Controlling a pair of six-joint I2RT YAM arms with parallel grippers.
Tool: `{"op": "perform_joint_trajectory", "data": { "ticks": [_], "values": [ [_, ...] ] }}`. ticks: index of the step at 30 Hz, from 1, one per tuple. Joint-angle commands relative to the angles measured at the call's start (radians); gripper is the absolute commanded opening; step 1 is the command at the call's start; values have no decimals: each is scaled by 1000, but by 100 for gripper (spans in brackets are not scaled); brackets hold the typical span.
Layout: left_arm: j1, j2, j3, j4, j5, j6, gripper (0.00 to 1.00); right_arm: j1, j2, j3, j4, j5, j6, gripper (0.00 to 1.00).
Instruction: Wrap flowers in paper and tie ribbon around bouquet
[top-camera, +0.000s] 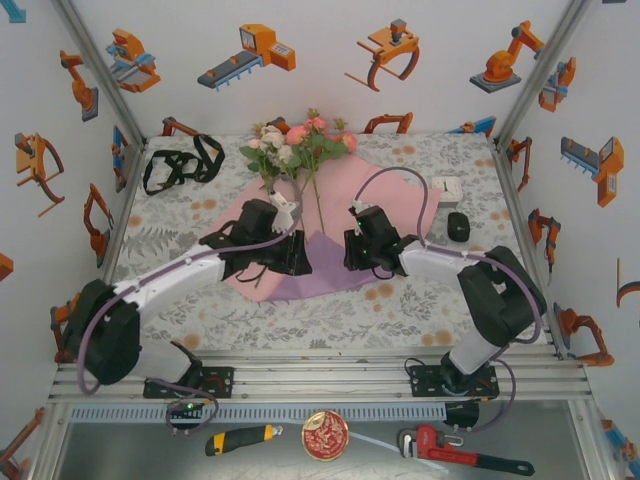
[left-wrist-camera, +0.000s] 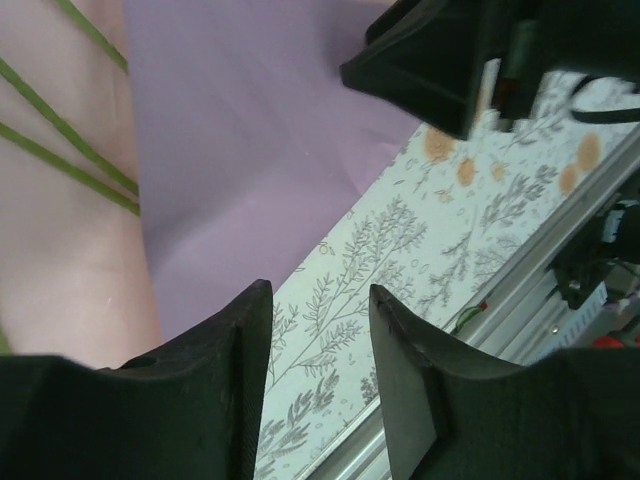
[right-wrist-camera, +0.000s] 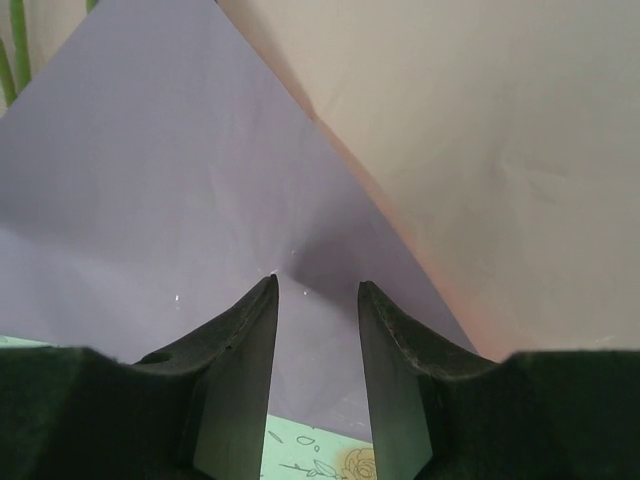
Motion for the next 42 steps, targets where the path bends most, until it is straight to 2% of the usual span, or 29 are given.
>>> {"op": "perform_joint_trajectory", "data": {
  "ticks": [1, 4, 7, 12, 16, 21, 24, 27, 31, 38, 42],
  "values": [
    [-12, 60, -39, 44, -42, -44, 38, 5, -91, 6, -10, 9, -2, 40],
    [-13, 66, -37, 39, -107, -47, 38, 5, -143, 30, -29, -74, -12, 40],
    [-11, 53, -11, 22, -110, -24, 40, 9, -163, 60, -41, -158, 43, 40],
    [5, -9, 22, -49, -180, -10, 45, 70, -129, 87, 17, -218, 39, 40],
    [90, -75, 30, -124, -213, -92, 45, 107, -66, 95, 76, -244, 29, 40],
    [280, -142, -6, -180, -290, -217, 42, 120, 19, 109, 124, -223, 24, 40],
    [364, -80, 9, -185, -261, -196, 41, 120, 39, 116, 141, -228, 19, 40],
    [356, 14, 65, -148, -141, -27, 47, 120, 50, 116, 140, -239, 3, 40],
    [317, 121, 122, -106, -85, 122, 48, 120, 64, 110, 134, -242, -13, 41],
    [301, 317, 231, -87, -128, 170, 48, 120, 66, 92, 126, -232, -16, 41],
    [287, 383, 276, -89, -102, 181, 46, 120, 57, 80, 126, -226, -17, 41]
  ]
}}
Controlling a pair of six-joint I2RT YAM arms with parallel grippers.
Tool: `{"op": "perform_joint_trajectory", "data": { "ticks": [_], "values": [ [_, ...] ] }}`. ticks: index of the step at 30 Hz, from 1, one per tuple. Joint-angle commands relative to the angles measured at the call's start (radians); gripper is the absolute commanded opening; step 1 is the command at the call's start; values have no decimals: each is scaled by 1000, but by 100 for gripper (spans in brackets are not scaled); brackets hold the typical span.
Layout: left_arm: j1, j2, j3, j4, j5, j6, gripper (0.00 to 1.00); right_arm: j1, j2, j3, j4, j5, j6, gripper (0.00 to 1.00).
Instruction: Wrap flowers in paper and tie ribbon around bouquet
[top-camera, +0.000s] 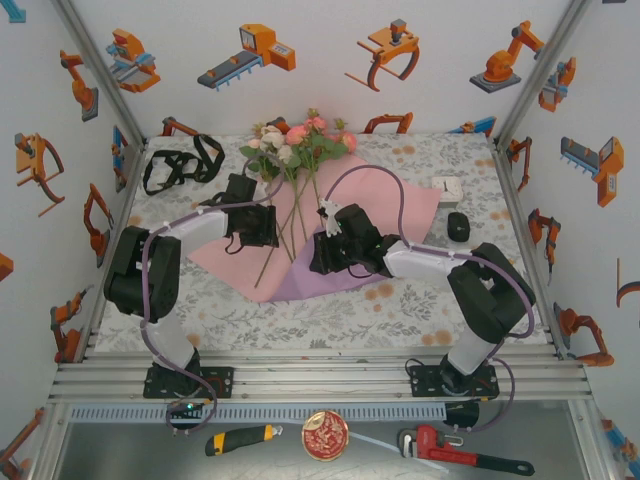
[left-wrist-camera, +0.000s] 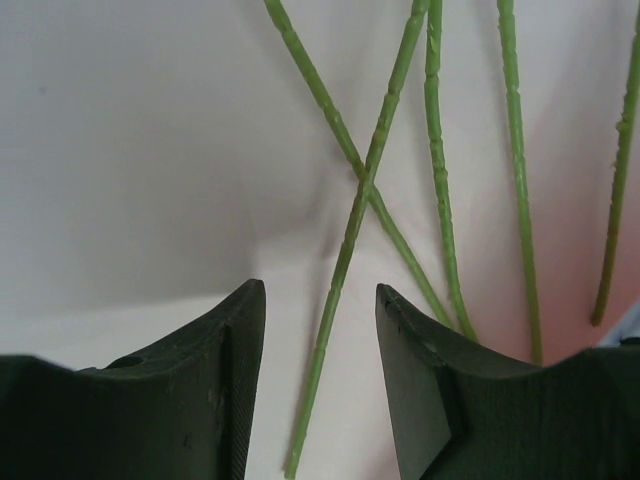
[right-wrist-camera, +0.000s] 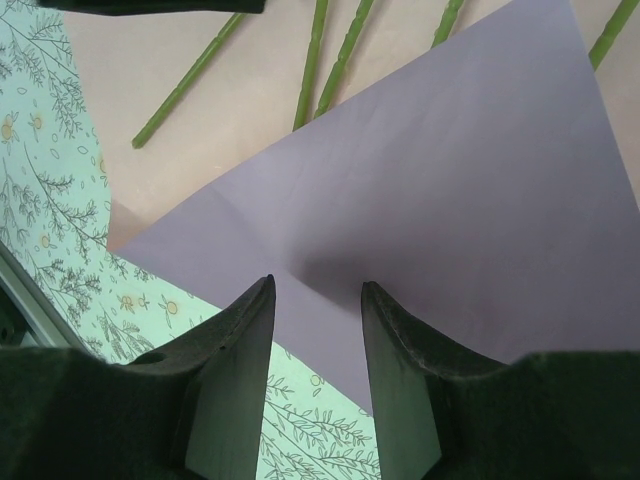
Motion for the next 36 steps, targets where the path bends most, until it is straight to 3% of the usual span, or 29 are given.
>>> {"op": "perform_joint_trajectory", "data": {
  "ticks": [1, 3, 10, 13, 20, 28, 36],
  "values": [
    [-19, 38, 49, 3, 38, 48, 44, 1, -10, -8, 22, 9, -20, 41],
    [-25, 55, 63, 3, 62, 45, 38, 1, -9, -9, 20, 15, -21, 41],
    [-35, 48, 94, -17, 85, 7, 0, -1, 0, -7, 16, 23, -26, 41],
    [-41, 16, 115, -19, 118, -95, 0, -1, 2, -4, 15, 26, -29, 41],
    [-74, -17, 49, 225, 121, -411, 0, -4, 11, 0, 12, 32, -28, 40],
    [-150, 73, 47, 248, 77, -407, 0, -7, 5, 2, 4, 27, -31, 40],
    [-85, -10, 59, 267, 44, -367, 0, -7, -28, -17, -14, 30, -38, 40]
  ]
}}
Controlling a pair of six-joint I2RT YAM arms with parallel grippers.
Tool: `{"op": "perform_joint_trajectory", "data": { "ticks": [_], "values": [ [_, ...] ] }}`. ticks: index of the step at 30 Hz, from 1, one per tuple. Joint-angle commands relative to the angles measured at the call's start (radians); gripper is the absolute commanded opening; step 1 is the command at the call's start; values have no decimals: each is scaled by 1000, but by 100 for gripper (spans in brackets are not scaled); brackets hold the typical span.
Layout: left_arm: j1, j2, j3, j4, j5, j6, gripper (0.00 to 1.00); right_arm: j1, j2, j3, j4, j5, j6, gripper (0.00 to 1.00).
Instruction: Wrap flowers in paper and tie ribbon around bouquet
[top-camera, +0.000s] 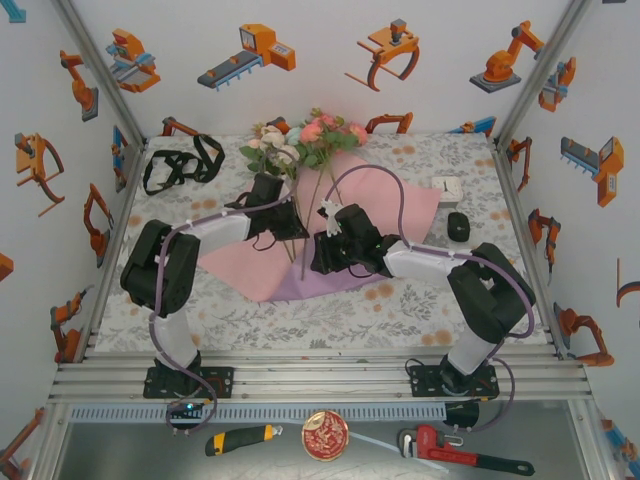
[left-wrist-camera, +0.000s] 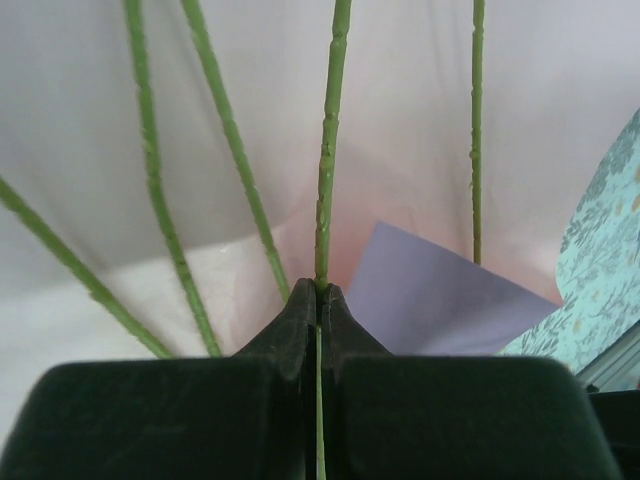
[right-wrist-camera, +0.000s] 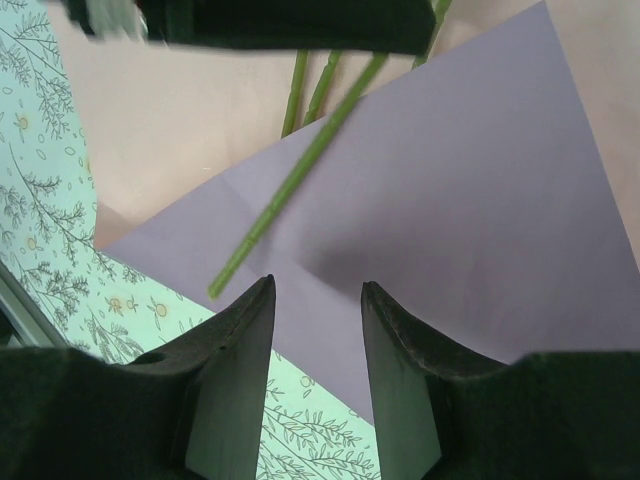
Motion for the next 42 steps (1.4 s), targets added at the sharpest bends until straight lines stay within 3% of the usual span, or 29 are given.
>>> {"op": "perform_joint_trajectory", "data": {
  "ticks": [1, 11, 21, 25, 34, 42],
  "values": [
    [52, -59, 32, 34, -22, 26, 0, -6, -27, -14, -15, 14, -22, 40],
    [113, 19, 23, 64, 31, 61, 0, -6, -27, -9, -27, 14, -28, 40],
    [11, 65, -5, 187, 44, -69, 0, -7, -22, 4, -34, 19, -31, 40],
    [-10, 70, -19, 193, 26, -48, 0, -7, -27, 0, -37, 24, -31, 40],
    [120, -3, -1, 141, 23, 92, 0, -7, -32, -2, -53, 19, -39, 40],
    [140, 53, -23, 218, 46, 58, 0, -7, -33, -1, -57, 16, -48, 40]
  ]
}}
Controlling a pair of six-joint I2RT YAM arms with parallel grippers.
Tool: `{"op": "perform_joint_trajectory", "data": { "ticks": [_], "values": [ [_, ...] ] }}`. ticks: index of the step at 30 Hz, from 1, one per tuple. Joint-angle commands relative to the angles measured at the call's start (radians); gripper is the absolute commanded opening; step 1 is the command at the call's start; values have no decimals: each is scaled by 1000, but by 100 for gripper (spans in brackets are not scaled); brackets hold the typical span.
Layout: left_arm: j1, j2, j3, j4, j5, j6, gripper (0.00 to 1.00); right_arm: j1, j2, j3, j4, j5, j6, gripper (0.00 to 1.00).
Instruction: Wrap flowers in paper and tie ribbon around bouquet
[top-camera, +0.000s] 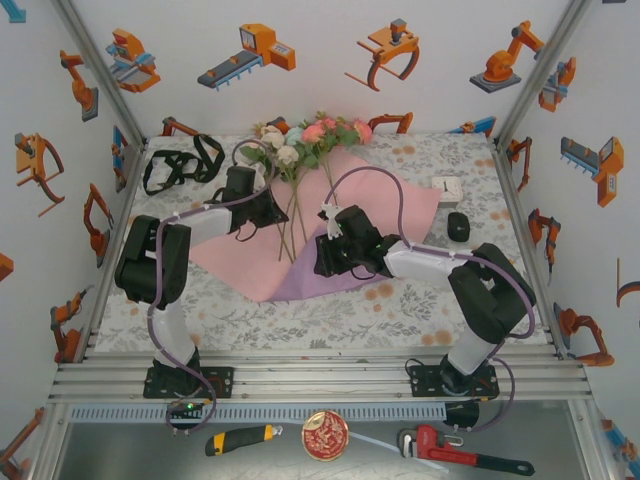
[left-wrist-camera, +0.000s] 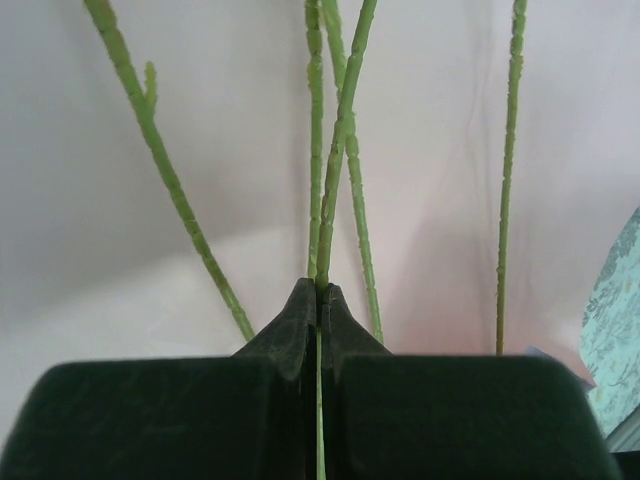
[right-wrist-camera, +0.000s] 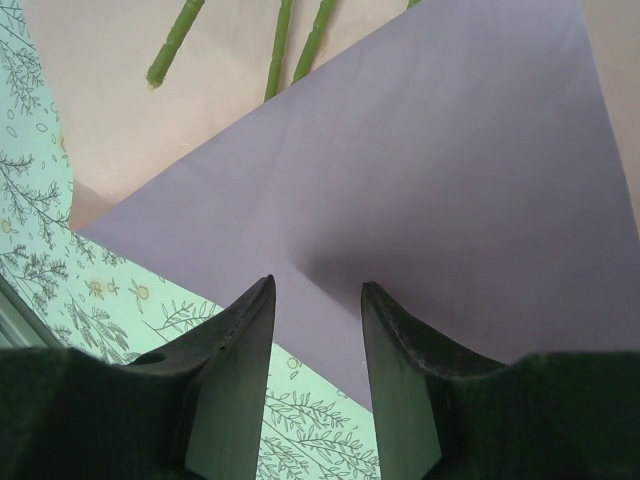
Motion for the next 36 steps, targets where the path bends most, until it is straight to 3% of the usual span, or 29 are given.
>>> {"op": "perform_joint_trajectory", "data": {
  "ticks": [1, 14, 19, 22, 30, 36],
  "values": [
    [-11, 25, -5, 84, 19, -24, 0, -6, -29, 1, -5, 7, -24, 40],
    [-132, 70, -13, 107, 39, -72, 0, -12, -23, 14, -23, 3, -36, 40],
    [-148, 27, -16, 125, 48, -133, 17, -13, -23, 12, -28, 9, -37, 40],
    [-144, -17, -20, 91, 26, -126, 40, -15, -18, 11, -26, 13, -34, 40],
    [-31, -210, -36, -127, -121, -68, 55, -45, 23, 24, 23, 23, -34, 40],
    [138, -396, -88, -476, -403, -97, 55, -62, 87, 53, 70, 15, -36, 39]
  ]
}}
